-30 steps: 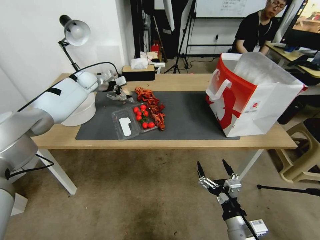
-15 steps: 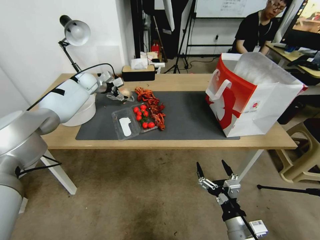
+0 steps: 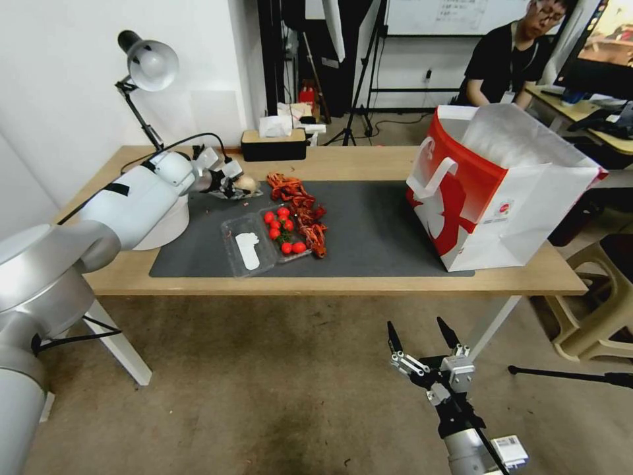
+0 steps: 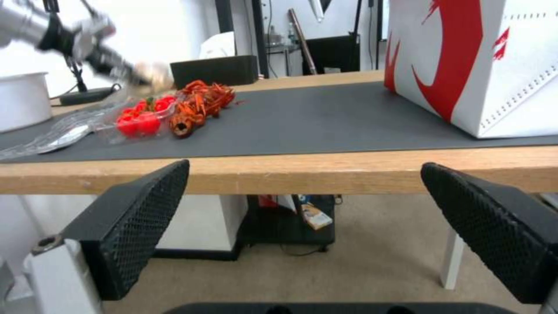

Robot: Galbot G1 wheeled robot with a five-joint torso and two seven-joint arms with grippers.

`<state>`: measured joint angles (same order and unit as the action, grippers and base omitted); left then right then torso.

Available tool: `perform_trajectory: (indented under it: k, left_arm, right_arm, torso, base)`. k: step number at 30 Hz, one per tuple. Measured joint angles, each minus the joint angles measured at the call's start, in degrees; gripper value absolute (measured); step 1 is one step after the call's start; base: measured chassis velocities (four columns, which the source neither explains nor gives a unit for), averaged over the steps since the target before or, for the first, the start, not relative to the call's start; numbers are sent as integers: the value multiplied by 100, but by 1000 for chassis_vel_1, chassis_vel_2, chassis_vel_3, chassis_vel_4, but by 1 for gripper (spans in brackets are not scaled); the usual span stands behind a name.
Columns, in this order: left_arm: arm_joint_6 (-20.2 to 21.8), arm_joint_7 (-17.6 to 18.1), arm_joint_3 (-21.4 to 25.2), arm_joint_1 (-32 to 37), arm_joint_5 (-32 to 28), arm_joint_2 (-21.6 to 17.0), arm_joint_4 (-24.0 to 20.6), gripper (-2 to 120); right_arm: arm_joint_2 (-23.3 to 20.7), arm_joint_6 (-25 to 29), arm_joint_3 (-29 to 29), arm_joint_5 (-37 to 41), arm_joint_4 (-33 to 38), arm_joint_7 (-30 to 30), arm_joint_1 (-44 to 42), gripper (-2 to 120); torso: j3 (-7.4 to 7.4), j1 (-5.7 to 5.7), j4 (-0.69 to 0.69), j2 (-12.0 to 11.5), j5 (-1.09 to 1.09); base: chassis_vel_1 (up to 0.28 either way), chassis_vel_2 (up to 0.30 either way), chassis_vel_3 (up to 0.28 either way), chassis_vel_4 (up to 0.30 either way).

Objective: Pick up the trash from the table and place it into the takeout bag.

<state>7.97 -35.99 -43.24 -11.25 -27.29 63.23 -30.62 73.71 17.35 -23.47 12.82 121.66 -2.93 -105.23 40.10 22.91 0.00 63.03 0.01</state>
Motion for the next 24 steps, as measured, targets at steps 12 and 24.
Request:
perform_trajectory:
  k: [12,24]
  left_arm:
    - [205,1073,748,-462,-2140,-198,-2004,3]
    - [561,2799,-49,-1089,-4266,1069,-4458,3]
  right_arm:
    - [-22,5,63,0,95,11,4,100]
    - [105,17,-5,-65,131,7,-81,100]
  torso:
    - [1,1,0,-1,1]
    - [0,0,1,0,0]
  base:
    - [0,0,0,0]
    - [0,0,0,0]
